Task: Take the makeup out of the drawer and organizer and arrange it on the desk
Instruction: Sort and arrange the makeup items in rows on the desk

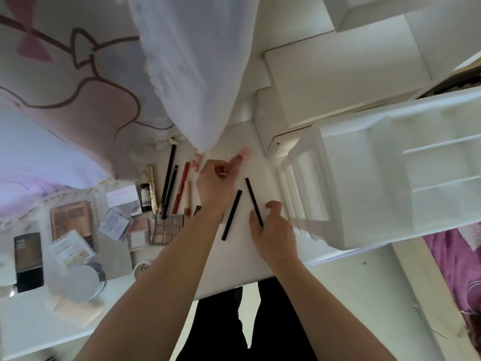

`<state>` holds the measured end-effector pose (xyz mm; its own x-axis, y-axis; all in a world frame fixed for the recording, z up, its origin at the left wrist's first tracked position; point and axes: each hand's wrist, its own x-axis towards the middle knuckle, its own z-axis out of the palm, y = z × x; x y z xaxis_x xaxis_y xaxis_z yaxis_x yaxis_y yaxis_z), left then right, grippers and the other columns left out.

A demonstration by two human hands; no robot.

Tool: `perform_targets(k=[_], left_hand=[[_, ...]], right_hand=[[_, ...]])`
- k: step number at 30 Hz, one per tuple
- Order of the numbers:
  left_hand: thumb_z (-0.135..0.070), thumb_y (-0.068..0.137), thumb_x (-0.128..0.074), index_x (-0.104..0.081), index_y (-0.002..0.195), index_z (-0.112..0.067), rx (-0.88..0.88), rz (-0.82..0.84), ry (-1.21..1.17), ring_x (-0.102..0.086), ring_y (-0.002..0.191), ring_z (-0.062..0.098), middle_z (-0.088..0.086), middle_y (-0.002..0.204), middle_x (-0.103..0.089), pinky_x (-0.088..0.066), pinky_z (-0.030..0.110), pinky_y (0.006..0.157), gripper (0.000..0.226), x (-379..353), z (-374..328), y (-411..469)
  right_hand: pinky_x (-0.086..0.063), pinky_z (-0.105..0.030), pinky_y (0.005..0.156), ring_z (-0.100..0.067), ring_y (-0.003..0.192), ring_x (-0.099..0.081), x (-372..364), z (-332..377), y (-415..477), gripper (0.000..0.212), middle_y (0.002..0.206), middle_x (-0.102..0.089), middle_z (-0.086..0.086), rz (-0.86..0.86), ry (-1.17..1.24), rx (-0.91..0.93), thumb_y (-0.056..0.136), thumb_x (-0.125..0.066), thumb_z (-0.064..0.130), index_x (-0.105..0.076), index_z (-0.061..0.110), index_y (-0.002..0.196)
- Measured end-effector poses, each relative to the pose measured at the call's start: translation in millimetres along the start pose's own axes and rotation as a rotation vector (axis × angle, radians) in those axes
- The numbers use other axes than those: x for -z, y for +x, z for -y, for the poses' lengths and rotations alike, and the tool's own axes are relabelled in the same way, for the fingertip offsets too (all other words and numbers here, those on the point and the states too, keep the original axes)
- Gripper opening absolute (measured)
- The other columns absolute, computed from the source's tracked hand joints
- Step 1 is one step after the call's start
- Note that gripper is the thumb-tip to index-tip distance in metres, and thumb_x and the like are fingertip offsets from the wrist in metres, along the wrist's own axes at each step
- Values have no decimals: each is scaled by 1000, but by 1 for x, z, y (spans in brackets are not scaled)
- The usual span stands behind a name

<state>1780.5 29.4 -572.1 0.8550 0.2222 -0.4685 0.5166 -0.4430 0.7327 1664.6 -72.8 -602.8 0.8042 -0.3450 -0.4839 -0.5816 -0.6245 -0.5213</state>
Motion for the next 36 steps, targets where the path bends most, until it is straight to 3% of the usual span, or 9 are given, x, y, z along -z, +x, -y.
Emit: perform_targets(k=[4, 8, 11, 18, 23, 26, 29, 32, 36], left_hand=[[-54, 88, -63, -65, 116, -19, -156, 70, 259, -58, 91, 7, -7, 110, -62, -41, 17, 79, 45, 3, 13, 3], [-29, 89, -66, -65, 108, -13, -359, 86, 454, -59, 83, 18, 3, 99, -60, -50, 31, 79, 25, 21, 48, -13], [-10, 85, -65, -64, 98, -8, -469, 120, 526, -61, 77, 28, 7, 88, -61, -52, 39, 70, 13, 32, 74, -24], [-20, 86, -67, -66, 115, -17, -317, 93, 356, -60, 85, 9, -6, 96, -68, -42, 19, 78, 29, 63, 95, -33], [-19, 87, -67, -71, 101, -24, -309, 121, 279, -58, 76, -2, -16, 83, -63, -37, 5, 66, 15, 93, 111, -49], [-18, 86, -72, -72, 99, -24, -205, 222, 82, -62, 78, -3, -13, 87, -70, -44, 9, 70, 14, 112, 117, -61], [-15, 82, -78, -72, 99, -21, -59, 335, -176, -67, 78, 12, -6, 91, -76, -52, 18, 67, 19, 130, 118, -78], [-19, 75, -78, -71, 94, -14, 96, 296, -501, -63, 68, 12, 2, 81, -74, -53, 23, 64, 21, 138, 118, -93], [-17, 85, -64, -72, 90, -8, 259, 262, -951, -61, 59, 7, 4, 77, -71, -50, 15, 53, 13, 137, 121, -99]], right_hand=[[-53, -45, 70, -37, 80, -67, -4, -2, 1, 29, 80, -67, -8, -29, -22, 33, 101, -42, 46, -38, 20, 115], [-53, -45, 68, -38, 78, -67, -7, 1, -2, 27, 81, -67, -7, -78, -40, 54, 101, -44, 43, -44, 17, 110], [-48, -37, 62, -34, 76, -67, -14, 4, -9, 25, 85, -66, -2, -133, -115, 75, 101, -45, 42, -48, 17, 103], [-39, -31, 66, -26, 79, -65, -34, 4, -28, 28, 93, -63, 4, -189, -118, 22, 99, -47, 47, -54, 21, 108], [-45, -31, 72, -13, 74, -57, -44, 13, -44, 26, 88, -58, 7, -233, 153, -32, 97, -55, 42, -56, 24, 116], [-43, -23, 65, -5, 63, -55, -47, 33, -60, 23, 76, -62, 7, -147, 531, -112, 98, -53, 46, -62, 26, 104], [-40, -19, 49, -11, 50, -49, -45, 53, -77, 41, 63, -61, -1, 75, 890, -217, 99, -46, 53, -68, 18, 101], [-35, -20, 45, -12, 44, -41, -45, 60, -89, 41, 51, -53, -1, 174, 906, -186, 100, -51, 43, -70, 8, 91], [-41, -19, 53, -12, 52, -47, -48, 61, -103, 19, 65, -62, -4, 229, 930, -40, 99, -59, 22, -73, 10, 100]])
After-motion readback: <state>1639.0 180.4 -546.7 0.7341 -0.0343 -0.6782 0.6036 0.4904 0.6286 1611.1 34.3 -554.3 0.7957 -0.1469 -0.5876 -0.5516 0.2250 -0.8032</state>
